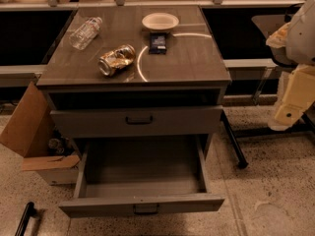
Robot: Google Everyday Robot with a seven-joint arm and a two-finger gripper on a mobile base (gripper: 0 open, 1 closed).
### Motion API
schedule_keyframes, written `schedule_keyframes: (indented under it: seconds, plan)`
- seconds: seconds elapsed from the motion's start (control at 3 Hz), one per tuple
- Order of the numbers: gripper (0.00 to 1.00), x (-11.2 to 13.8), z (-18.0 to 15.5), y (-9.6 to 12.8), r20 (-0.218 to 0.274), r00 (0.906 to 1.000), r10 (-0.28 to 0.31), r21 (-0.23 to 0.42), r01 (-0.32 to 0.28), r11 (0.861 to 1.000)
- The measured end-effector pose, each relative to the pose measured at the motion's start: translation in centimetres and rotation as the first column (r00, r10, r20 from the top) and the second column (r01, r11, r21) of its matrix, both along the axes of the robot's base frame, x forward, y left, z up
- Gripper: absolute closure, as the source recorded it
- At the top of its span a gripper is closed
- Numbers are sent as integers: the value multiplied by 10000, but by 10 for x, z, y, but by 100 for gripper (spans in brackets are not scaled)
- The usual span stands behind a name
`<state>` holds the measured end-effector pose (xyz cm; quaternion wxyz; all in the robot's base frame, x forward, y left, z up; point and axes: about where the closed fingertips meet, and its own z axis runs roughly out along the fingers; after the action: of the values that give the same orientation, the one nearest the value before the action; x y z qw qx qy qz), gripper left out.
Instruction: Place orange can into middle drawer
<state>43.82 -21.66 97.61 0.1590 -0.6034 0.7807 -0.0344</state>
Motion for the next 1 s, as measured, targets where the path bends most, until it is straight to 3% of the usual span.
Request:
schedule_keyframes:
  seconds: [0.33, 0.67, 1.0]
  plan:
    - [0, 4, 1, 6, 192, 9997, 136, 37, -137, 9999]
    - [0, 38, -2, 54, 692, 9877, 1405, 501, -1441, 9883]
    - [0, 78, -6, 115, 1152, 9577, 2636, 1129, -2762, 9544]
